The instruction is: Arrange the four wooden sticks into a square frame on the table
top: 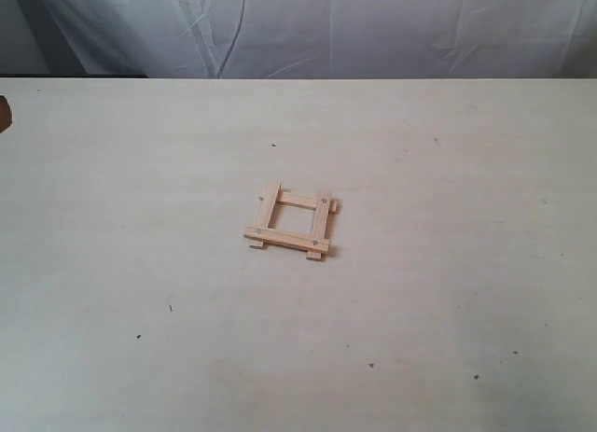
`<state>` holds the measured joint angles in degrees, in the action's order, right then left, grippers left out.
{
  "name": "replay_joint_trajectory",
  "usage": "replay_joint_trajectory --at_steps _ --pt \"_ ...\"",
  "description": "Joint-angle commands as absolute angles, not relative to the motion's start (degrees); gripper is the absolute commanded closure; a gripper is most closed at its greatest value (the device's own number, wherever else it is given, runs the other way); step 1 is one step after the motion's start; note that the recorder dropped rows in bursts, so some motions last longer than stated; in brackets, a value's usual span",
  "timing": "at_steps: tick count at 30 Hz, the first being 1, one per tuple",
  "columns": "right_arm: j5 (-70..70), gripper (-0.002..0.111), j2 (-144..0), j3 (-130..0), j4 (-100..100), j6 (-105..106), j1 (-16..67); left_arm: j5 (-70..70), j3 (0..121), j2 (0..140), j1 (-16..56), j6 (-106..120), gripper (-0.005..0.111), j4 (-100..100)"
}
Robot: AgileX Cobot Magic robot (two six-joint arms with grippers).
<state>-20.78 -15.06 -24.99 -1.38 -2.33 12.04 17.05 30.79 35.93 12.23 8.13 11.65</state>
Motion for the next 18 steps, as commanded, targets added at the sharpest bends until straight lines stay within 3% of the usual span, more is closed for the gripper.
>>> replay_joint_trajectory --at_steps 1,18 --pt "-20.84 0.108 -9.37 -19.25 0.37 -1.95 6.36 16.30 30.81 35.67 12.75 8.11 0.107 11.27" --pt "-23.86 0.108 -3.91 -11.08 -1.74 -3.69 4.00 16.30 30.81 35.67 12.75 8.11 0.107 11.27"
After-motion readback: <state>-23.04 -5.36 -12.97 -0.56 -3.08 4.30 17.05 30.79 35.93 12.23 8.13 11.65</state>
